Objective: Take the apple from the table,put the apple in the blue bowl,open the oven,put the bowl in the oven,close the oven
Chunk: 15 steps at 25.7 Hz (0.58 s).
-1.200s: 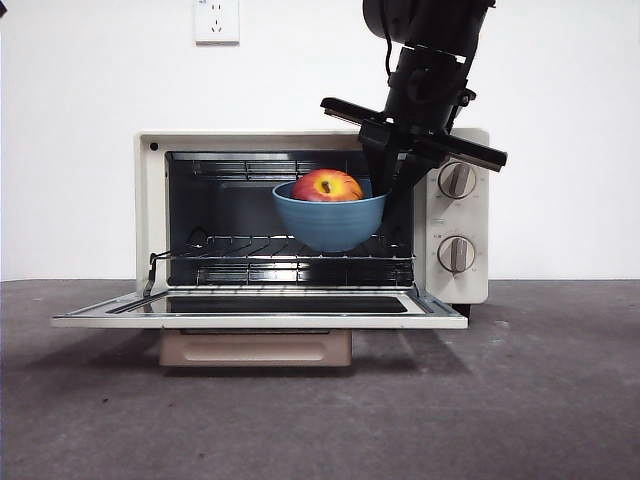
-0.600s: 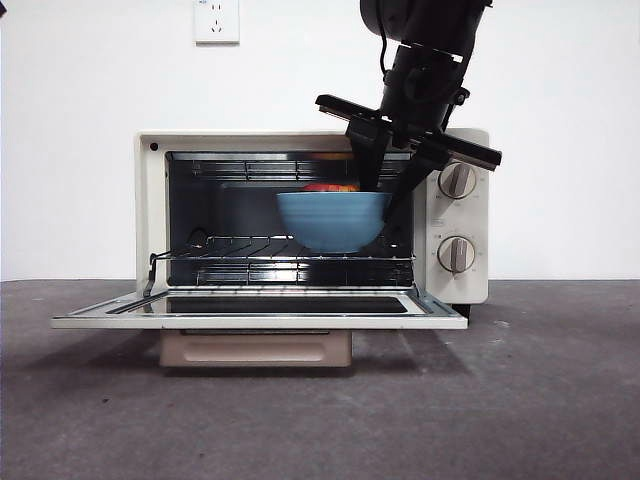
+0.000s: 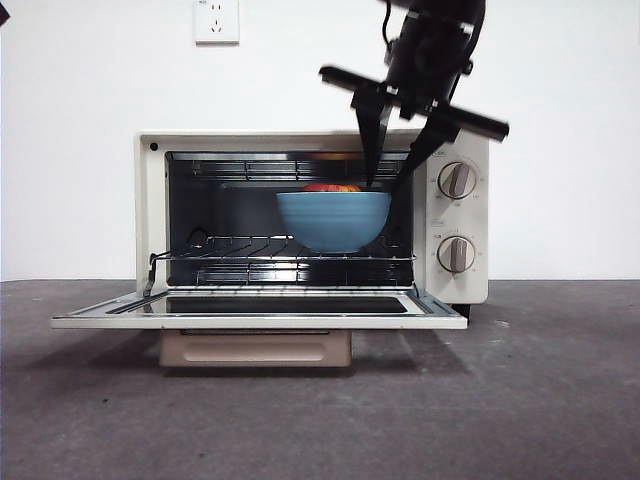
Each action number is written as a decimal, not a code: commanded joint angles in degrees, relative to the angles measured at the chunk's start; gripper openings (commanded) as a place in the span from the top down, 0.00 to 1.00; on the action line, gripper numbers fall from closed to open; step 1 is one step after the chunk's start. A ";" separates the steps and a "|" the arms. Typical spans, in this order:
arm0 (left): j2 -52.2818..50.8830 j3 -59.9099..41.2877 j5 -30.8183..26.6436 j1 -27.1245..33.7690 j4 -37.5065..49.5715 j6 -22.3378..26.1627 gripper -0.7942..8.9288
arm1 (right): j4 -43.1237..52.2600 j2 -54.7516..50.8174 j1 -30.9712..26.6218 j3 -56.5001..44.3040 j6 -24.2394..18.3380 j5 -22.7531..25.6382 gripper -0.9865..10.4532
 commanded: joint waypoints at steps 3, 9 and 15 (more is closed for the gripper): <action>1.53 0.31 0.02 -0.24 1.22 0.90 0.91 | -4.35 -3.65 0.52 1.49 -7.65 3.32 0.80; 3.61 0.31 0.02 -0.13 3.28 0.87 0.91 | -8.94 -9.68 1.05 1.49 -19.91 6.75 0.80; 7.52 0.20 0.02 1.29 8.20 0.15 0.91 | -13.33 -16.85 4.52 1.46 -29.48 9.27 0.80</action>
